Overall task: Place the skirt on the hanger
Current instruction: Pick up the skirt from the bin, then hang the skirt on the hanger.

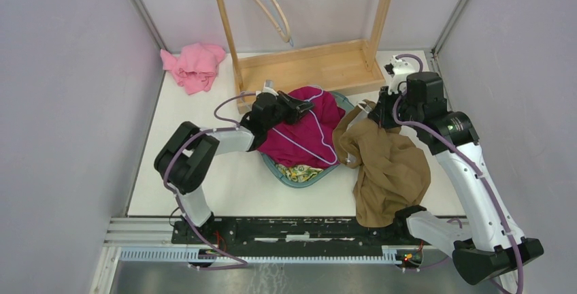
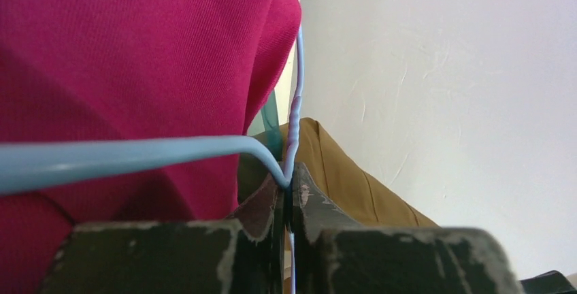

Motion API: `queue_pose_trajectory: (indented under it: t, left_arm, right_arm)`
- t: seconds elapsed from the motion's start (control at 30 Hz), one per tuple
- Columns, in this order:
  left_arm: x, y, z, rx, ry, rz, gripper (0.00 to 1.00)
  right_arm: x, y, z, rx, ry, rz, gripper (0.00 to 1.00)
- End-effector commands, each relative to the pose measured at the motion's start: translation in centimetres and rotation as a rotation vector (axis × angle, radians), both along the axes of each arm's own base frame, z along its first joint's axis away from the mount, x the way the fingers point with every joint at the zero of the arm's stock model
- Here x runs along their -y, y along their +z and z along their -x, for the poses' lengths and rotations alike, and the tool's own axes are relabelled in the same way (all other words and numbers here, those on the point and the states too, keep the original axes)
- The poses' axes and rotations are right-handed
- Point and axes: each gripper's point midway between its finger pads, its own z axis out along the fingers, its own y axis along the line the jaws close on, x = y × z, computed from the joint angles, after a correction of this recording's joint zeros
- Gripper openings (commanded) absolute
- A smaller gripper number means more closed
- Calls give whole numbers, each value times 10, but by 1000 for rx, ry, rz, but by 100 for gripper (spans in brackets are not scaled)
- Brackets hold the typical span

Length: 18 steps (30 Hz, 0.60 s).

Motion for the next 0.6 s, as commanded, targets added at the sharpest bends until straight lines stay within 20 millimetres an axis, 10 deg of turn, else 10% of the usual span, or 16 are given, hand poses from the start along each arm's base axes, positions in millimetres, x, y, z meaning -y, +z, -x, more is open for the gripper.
queue_pose_trajectory:
  t: [0.0, 0.57]
  left_arm:
    - [-18, 56, -2, 132, 34, 42, 6]
    - [-104, 153, -13, 394, 424, 17, 3]
  right_arm:
    - [-4, 14, 0, 35, 6, -41, 1]
    - [-58, 51, 30, -47, 240, -309, 1]
